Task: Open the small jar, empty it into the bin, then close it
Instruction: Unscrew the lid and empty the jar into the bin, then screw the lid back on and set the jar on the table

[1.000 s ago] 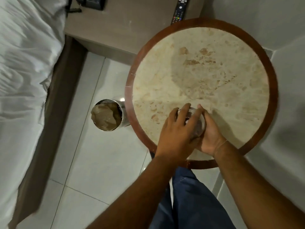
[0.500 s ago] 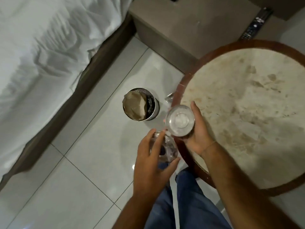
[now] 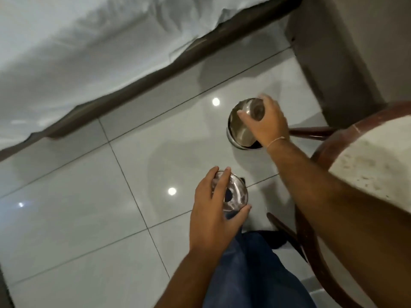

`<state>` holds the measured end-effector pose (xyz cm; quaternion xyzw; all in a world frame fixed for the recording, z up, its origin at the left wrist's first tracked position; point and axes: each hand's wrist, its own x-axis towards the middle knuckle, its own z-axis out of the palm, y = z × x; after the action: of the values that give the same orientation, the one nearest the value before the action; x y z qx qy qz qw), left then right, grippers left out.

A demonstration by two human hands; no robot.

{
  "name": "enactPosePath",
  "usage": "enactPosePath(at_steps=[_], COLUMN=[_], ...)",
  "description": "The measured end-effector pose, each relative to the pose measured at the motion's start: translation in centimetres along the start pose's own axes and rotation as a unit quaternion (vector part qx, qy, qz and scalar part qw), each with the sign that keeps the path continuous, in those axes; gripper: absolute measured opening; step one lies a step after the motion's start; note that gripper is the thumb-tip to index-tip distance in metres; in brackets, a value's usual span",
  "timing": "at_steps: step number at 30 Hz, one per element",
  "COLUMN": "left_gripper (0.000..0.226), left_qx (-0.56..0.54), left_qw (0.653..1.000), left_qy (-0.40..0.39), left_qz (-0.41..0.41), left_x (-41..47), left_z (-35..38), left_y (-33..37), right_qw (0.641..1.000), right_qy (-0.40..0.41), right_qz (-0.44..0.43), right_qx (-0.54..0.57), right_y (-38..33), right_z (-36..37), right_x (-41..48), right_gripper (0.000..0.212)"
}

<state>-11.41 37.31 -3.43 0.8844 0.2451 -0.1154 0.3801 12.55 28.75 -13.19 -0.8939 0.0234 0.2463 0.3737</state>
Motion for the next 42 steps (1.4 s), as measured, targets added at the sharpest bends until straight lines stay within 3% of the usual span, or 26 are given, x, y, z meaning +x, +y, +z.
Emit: enactPosePath(at_steps=[5, 20, 26, 28, 30, 31, 32, 34, 37, 39, 42], left_gripper=[0.097, 0.096, 0.097, 0.097, 0.096, 0.097, 0.097, 0.097, 0.096, 0.095, 0.093], left_qx=[-0.037, -0.035, -0.032, -0.025, -0.02, -0.028, -0.034, -0.055, -0.075, -0.1, -0.115], left_qw=[0.998, 0.996, 0.997, 0.997, 0.997, 0.997, 0.999, 0.998, 0.997, 0.993, 0.981], left_qy=[0.016, 0.05, 0.031, 0.03, 0.039, 0.036, 0.015, 0.007, 0.005, -0.029, -0.111], left_qz=[-0.044, -0.064, -0.067, -0.063, -0.067, -0.065, -0.034, -0.025, 0.002, 0.048, 0.114], left_x=[-0.6, 0.7, 1.8, 2.4, 2.8, 2.6, 3.8, 4.5, 5.6, 6.0, 6.5], left_z=[0.6, 0.3, 0.2, 0.6, 0.5, 0.3, 1.4, 1.1, 0.2, 0.7, 1.7], left_y=[-1.7, -3.1, -2.7, -2.4, -2.8, -2.8, 0.6, 1.4, 1.8, 4.6, 8.7], right_qw=[0.995, 0.982, 0.972, 0.989, 0.992, 0.969, 0.92, 0.818, 0.723, 0.704, 0.709], right_qy=[-0.005, 0.079, 0.017, -0.007, 0.02, 0.028, 0.027, -0.083, -0.165, -0.141, -0.127], right_qz=[-0.027, -0.072, -0.07, -0.001, 0.108, 0.16, 0.215, 0.248, 0.244, 0.255, 0.239], right_qx=[-0.094, -0.155, -0.224, -0.149, 0.067, 0.185, 0.326, 0.513, 0.625, 0.648, 0.651], right_y=[0.3, -0.1, 2.3, 2.8, 1.7, 1.4, 2.7, 3.0, 3.9, 5.9, 8.7], right_z=[1.4, 2.6, 3.4, 3.4, 3.3, 3.3, -1.5, -3.7, -4.9, -7.4, -9.9], right_x=[0.9, 2.0, 2.3, 2.3, 2.2, 1.8, 1.7, -0.6, -4.7, -7.2, -10.0], right_gripper=[0.084, 0.082, 0.085, 0.082, 0.072, 0.066, 0.064, 0.069, 0.085, 0.092, 0.089])
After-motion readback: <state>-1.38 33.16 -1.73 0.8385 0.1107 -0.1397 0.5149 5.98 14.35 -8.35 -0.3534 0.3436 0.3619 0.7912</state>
